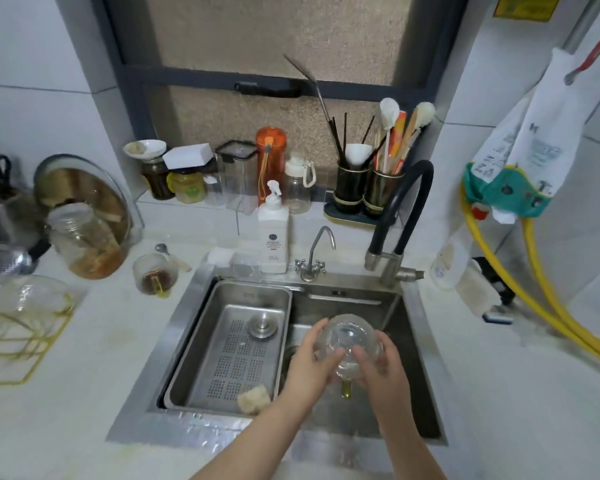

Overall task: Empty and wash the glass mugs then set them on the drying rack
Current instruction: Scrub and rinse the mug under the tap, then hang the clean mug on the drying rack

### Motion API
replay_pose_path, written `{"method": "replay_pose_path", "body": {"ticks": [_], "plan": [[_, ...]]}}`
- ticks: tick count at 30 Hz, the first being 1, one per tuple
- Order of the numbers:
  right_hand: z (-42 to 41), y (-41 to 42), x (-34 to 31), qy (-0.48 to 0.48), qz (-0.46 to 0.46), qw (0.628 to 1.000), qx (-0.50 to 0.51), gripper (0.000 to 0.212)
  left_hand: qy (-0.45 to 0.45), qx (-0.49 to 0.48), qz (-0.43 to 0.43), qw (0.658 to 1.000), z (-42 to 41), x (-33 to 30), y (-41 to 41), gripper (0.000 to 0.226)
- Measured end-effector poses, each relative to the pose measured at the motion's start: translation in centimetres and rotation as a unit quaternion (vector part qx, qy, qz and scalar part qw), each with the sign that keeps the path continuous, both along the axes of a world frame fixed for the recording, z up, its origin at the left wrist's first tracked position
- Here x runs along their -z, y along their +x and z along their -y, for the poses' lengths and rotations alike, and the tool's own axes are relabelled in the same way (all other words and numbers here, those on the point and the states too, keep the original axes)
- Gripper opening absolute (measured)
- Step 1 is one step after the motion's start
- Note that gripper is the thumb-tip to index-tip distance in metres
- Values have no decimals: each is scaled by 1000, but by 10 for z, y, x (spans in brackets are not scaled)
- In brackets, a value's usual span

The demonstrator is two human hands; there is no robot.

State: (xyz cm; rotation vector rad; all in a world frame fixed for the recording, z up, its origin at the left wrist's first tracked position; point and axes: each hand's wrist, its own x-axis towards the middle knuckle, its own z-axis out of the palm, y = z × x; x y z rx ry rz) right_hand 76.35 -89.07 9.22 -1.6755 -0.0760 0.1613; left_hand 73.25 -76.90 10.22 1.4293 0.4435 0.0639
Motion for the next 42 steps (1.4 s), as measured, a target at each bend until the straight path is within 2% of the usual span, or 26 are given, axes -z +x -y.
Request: {"method": "replay_pose_path", "body": {"ticks": [5,9,12,15,18,21,23,26,36,39,42], "plan": [[-6,-10,-4,19,-3,1000,-15,27,42,-30,10,999,-4,-4,-15,58],[-30,-18,-17,19,-1,998,-54,49,24,-79,20,996,-23,-13,-36,57],[-63,-30,-25,27,10,996,-89,41,19,-124,25,992,-57,-19,-52,48],[-106,-45,-26,37,6,992,-119,41,29,-148,39,988,-98,-22,-76,46],[-157,-66,-27,25,-1,988,-151,52,30,-190,30,981,-143,-24,-105,50],[-213,-92,-29,44,-7,982,-182,46,49,-229,27,972,-194,-27,-138,51],[-251,-112,-31,50,-14,977,-205,40,27,-241,30,970,-232,-30,-161,42],[-306,-140,-32,55,-23,971,-230,33,15,-255,36,966,-288,-32,-195,42],[-452,-232,-29,60,-59,950,-302,36,55,-344,15,937,-428,-31,-302,42],[-486,-250,-26,44,-64,938,-337,42,66,-375,5,925,-455,-32,-328,46],[-514,-262,-23,40,-66,929,-361,36,65,-413,-5,908,-479,-29,-343,49]]}}
